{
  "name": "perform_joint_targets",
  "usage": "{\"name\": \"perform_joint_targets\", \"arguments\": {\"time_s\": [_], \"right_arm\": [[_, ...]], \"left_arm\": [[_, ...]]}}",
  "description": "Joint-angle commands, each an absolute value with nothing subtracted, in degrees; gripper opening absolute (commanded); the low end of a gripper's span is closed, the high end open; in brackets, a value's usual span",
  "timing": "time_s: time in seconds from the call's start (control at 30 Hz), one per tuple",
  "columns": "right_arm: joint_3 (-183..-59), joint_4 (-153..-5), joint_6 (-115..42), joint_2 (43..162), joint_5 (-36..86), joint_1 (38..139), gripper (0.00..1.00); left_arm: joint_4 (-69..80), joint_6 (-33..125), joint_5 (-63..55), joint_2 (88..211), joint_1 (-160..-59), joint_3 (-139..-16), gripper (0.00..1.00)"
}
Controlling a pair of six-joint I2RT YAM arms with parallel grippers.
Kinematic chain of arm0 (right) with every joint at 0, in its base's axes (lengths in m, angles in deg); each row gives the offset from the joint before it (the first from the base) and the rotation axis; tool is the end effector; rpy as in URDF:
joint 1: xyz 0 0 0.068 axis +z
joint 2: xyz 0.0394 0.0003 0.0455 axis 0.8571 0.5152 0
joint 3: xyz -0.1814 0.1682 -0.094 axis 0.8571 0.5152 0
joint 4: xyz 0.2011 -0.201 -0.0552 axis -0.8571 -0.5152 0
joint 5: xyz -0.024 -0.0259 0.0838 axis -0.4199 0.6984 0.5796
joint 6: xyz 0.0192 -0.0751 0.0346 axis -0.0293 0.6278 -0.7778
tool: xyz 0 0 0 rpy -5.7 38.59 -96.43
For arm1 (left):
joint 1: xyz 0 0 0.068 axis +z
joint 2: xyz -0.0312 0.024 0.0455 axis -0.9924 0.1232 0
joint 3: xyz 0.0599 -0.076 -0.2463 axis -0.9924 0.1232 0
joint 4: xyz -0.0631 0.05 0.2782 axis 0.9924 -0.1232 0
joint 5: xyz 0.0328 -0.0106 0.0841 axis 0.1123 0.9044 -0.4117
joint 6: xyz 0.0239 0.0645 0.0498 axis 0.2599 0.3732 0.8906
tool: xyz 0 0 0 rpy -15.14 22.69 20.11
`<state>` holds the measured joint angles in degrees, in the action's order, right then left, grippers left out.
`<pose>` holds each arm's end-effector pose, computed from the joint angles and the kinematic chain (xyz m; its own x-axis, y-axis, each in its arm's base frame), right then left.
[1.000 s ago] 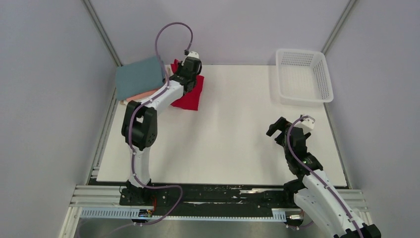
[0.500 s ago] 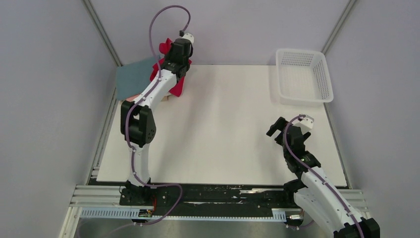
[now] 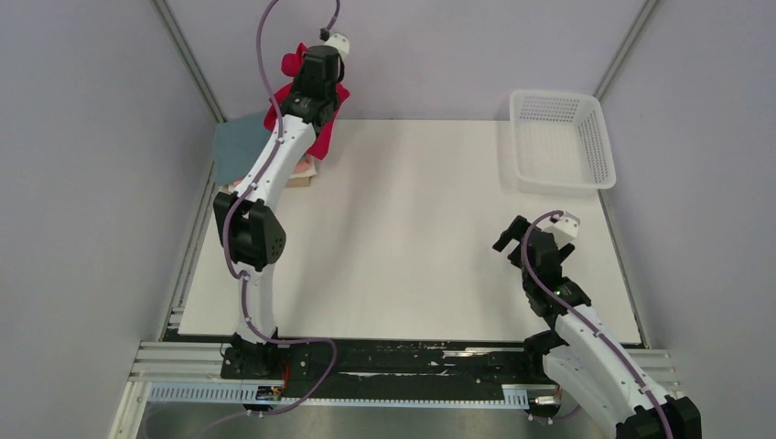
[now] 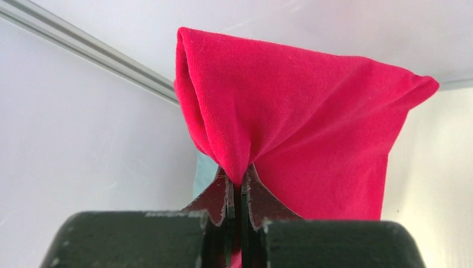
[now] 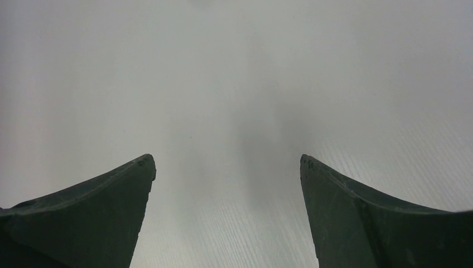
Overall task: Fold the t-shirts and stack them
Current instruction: Put the neatly folded tshirt into the corner of the board with the left arm
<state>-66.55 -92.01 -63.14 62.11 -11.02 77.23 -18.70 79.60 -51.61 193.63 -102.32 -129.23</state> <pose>0.2222 0.0359 0.1699 -0.3758 0.3845 -0.8432 0.3702 0.8964 0.2439 0.5239 -0.1342 0.3799 -0.3810 0.4475 -0.8090 -0.1825 0.8214 0.5403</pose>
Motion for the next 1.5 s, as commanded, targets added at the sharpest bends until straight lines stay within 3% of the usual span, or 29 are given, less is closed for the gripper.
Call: {"name": "perform_joint_targets", "arguments": {"time_s": [0.0, 0.5, 1.47], "right_arm": [[-66.10, -89.06, -62.72, 63.14, -12.68, 77.11, 1.00], [-66.17, -89.03, -62.64, 63.99, -13.83, 77.05, 1.00], [-66.98, -89.63, -62.07, 63.84, -15.98, 77.08, 1.00]], "left_arm": [[-18.56, 81.44, -50.98, 188.45, -101.42, -134.16, 0.00], [-21.31, 75.94, -46.13, 189.14, -94.07, -132.15, 0.00], [-20.11, 70.22, -31.45, 205.06, -76.28, -136.29, 0.00]]}}
